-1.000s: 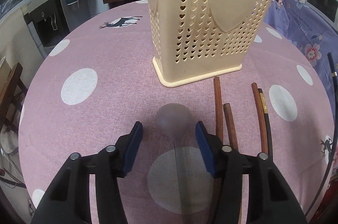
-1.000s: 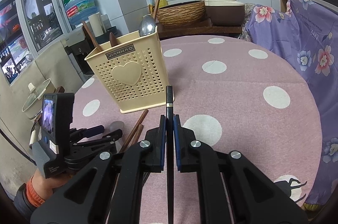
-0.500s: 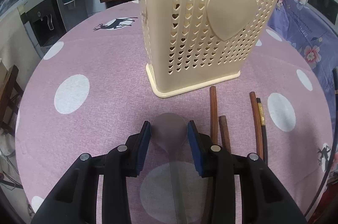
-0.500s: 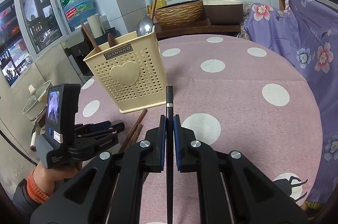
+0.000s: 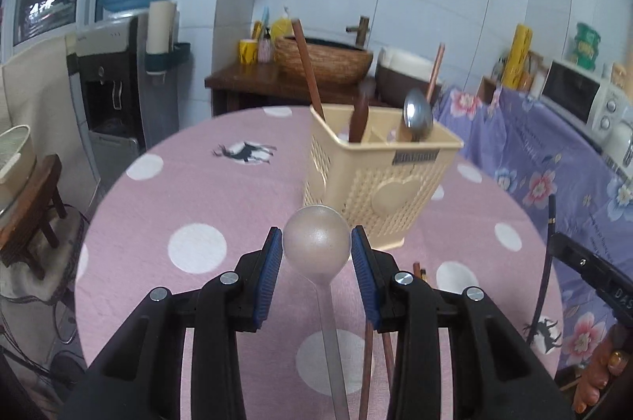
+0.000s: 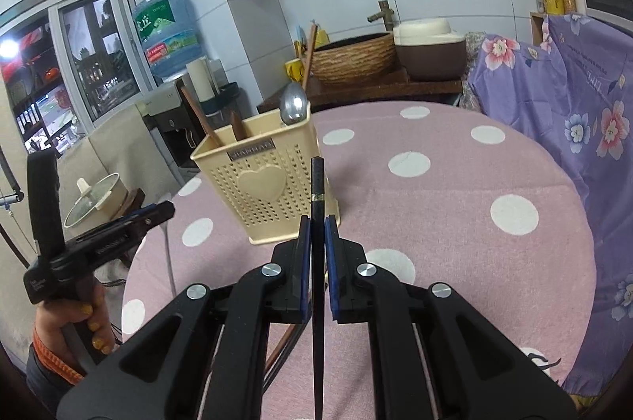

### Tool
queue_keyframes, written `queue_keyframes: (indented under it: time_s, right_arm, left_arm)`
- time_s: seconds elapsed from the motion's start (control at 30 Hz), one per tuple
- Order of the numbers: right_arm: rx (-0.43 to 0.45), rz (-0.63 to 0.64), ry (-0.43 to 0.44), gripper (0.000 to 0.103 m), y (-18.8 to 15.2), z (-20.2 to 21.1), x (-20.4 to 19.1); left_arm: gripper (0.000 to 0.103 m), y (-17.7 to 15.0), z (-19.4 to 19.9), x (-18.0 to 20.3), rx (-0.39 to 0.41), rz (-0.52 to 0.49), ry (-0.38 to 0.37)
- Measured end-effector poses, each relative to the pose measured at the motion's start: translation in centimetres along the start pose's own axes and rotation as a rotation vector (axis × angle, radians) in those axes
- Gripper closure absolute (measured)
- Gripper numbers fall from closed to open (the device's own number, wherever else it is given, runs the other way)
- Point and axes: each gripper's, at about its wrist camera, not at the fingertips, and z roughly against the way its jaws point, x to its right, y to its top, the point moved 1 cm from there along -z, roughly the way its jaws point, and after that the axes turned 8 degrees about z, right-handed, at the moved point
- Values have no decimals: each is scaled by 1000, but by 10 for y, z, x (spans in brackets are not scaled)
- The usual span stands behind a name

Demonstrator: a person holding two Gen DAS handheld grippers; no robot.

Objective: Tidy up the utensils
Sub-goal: 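Carry the white spoon and black chopstick over the basket and release both into it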

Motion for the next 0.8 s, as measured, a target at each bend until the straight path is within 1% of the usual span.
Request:
queue_keyframes:
  time_s: [0.13, 0.3, 0.4, 0.47, 0.63, 0.7, 0.8]
  right_arm:
    - [4, 6, 18, 95, 4, 3, -3]
    - [6, 14, 26, 95, 6, 7, -8]
    - [24, 18, 31, 95, 12, 13, -9]
    - [42, 18, 33, 95, 18, 17, -9]
    - [96, 32, 30, 95, 40, 27, -11]
    - [114, 46, 28, 95, 53, 29, -14]
    - [141, 78, 21, 95, 78, 31, -20]
  left_arm:
    - [67, 6, 9, 0, 36, -4, -9]
    - [67, 10, 11, -2, 44, 10, -28]
    - [67, 17, 15, -3, 68, 21, -38]
    - [67, 23, 19, -4, 80, 31, -50]
    - [67, 46, 26, 3, 143, 42, -68]
    - [67, 56, 27, 6, 161, 47, -77]
    - [67, 81, 25, 12, 195, 56, -86]
